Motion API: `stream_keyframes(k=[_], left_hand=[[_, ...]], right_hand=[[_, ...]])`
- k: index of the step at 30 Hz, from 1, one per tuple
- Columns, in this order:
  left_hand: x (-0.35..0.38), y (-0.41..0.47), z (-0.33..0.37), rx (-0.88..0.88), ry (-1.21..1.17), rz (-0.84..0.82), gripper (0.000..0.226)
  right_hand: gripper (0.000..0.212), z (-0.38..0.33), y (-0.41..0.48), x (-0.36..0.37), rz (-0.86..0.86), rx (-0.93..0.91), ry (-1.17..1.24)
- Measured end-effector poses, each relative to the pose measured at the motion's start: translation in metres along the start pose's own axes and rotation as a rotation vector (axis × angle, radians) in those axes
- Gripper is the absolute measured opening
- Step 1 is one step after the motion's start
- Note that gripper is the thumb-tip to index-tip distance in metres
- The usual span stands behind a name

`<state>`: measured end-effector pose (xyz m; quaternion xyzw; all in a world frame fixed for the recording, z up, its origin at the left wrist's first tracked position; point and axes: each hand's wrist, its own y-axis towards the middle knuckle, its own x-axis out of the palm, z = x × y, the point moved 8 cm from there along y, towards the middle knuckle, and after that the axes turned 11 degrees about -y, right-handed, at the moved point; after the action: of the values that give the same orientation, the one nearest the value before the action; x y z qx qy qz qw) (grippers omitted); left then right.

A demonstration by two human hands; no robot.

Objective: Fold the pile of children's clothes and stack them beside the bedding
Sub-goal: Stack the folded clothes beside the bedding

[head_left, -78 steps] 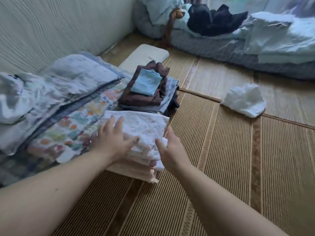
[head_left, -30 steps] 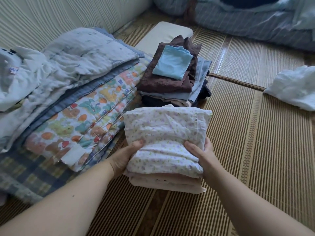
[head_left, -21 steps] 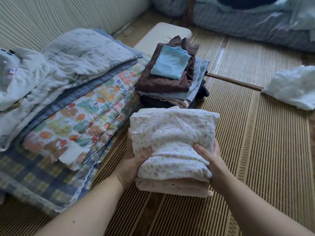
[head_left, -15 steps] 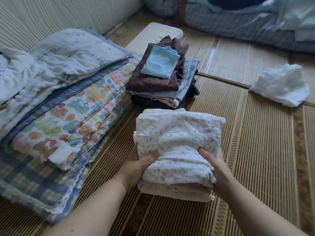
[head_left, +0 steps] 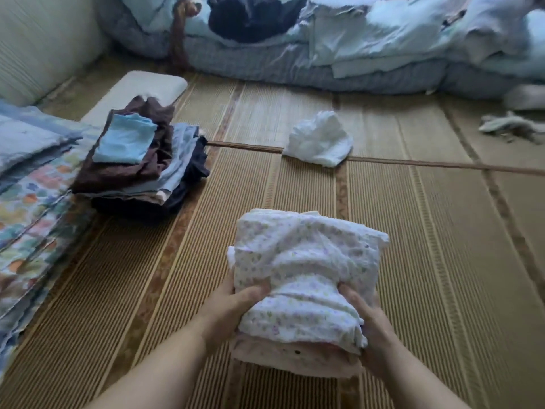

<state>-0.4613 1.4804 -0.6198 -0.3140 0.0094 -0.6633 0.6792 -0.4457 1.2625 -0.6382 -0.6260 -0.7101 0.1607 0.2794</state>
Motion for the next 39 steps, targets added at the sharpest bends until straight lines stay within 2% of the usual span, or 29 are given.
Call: stream_keyframes(k=[4, 10, 15, 17, 19, 23, 25, 28, 30, 32, 33, 35, 37, 39], left_hand=[[0.100, 0.006, -0.020, -0.001, 0.067, -0.142, 0.089], [0.272, 0.003, -0.073, -0.055, 0.122, -0.373, 0.070], [0.361, -0.011, -0.127, -0.074, 0.097, -0.428, 0.059], [0.369, -0.012, -0.148, -0.075, 0.088, -0.399, 0.063], [0.363, -0.007, -0.164, -0.088, 0.066, -0.371, 0.069], [0.336, 0.003, -0.194, -0.102, 0.132, -0.297, 0.059], [0.324, 0.003, -0.209, -0.161, 0.200, -0.221, 0.055], [0.317, 0.000, -0.215, -0.210, 0.239, -0.092, 0.066], [0.318, -0.003, -0.199, -0.140, 0.346, 0.006, 0.083], [0.315, -0.009, -0.178, -0.076, 0.578, 0.170, 0.112], [0.314, -0.013, -0.167, -0.037, 0.733, 0.265, 0.122], [0.324, -0.025, -0.143, 0.099, 0.996, 0.357, 0.124], [0.352, -0.032, -0.124, 0.280, 1.248, 0.283, 0.112], [0.383, -0.031, -0.123, 0.414, 1.534, 0.091, 0.093]], right_hand=[[0.072, -0.028, -0.050, -0.093, 0.120, -0.056, 0.053], [0.082, -0.051, -0.135, -0.251, 0.301, -0.085, 0.088], [0.092, -0.043, -0.172, -0.349, 0.398, -0.103, 0.124], [0.091, -0.032, -0.170, -0.369, 0.390, -0.089, 0.125], [0.080, -0.021, -0.159, -0.376, 0.368, -0.082, 0.108], [0.066, 0.009, -0.127, -0.381, 0.295, -0.062, 0.012], [0.064, 0.019, -0.118, -0.382, 0.274, -0.034, -0.065], [0.072, 0.016, -0.112, -0.387, 0.261, -0.042, -0.184], [0.094, 0.004, -0.116, -0.393, 0.311, -0.014, -0.377], [0.121, -0.010, -0.124, -0.398, 0.383, 0.017, -0.622], [0.126, -0.017, -0.127, -0.399, 0.420, 0.007, -0.710], [0.127, -0.035, -0.139, -0.392, 0.492, -0.065, -0.877], [0.122, -0.060, -0.151, -0.378, 0.580, -0.234, -1.138], [0.110, -0.077, -0.155, -0.357, 0.580, -0.441, -1.456]])
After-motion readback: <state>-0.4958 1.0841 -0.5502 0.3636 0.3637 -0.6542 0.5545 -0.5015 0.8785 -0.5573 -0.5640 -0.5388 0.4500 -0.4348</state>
